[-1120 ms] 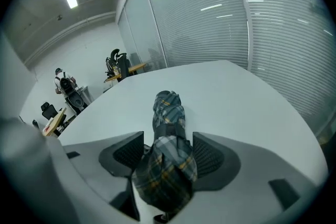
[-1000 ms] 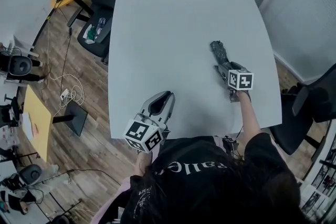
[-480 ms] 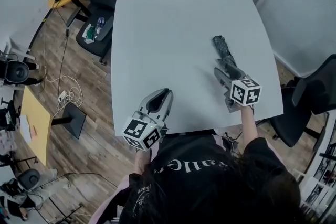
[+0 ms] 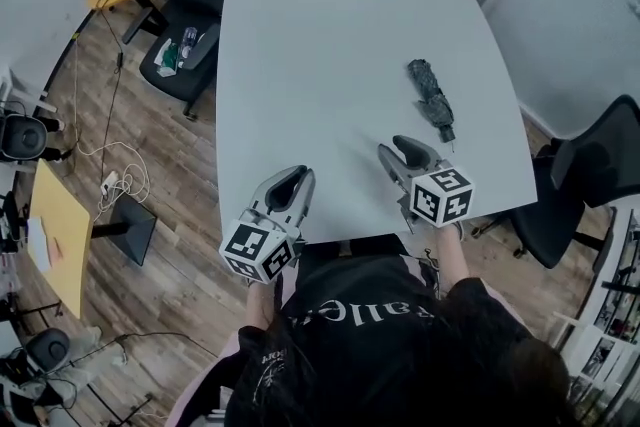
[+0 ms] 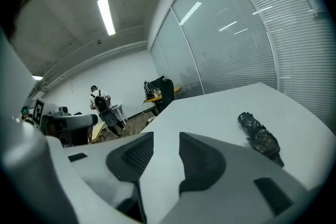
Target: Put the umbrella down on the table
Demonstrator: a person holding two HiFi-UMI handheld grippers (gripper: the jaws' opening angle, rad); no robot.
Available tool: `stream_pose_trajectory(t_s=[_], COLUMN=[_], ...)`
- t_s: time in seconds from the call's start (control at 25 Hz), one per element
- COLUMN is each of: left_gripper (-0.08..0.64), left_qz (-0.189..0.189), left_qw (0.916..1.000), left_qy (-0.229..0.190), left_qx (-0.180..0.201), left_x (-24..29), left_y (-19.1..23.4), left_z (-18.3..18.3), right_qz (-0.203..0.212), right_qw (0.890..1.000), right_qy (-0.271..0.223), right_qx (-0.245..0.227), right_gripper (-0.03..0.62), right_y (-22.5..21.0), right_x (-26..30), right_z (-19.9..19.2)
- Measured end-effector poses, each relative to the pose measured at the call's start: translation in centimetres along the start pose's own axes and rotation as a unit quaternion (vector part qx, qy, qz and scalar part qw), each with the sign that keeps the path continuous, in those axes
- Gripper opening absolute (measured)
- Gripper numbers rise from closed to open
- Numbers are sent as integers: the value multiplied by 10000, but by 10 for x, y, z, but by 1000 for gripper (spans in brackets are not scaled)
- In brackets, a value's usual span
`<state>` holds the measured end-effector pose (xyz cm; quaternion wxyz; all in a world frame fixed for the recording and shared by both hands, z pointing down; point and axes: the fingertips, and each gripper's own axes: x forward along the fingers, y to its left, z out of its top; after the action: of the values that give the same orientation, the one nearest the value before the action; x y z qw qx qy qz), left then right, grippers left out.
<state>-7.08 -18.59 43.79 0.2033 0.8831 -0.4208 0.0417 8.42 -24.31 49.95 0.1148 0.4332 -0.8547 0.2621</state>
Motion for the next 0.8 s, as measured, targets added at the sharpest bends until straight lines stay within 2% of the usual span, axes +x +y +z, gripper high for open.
stream_pose_trajectory(t_s=[0.32, 0.8], left_gripper=[43, 43], left_qz=[-125, -522], left_qw=[9998, 9977], left_qy=[146, 422], left_qx=[20, 77], left_x=[-37, -86], left_y=[13, 20], left_z=[-19, -46], right_qz=[367, 302], right_qw=[9993, 9995], right_qy=[-32, -3], right_qx=[59, -72], right_gripper=[102, 32], right_y=[83, 152], right_x=[-2, -1], right_z=[-25, -64])
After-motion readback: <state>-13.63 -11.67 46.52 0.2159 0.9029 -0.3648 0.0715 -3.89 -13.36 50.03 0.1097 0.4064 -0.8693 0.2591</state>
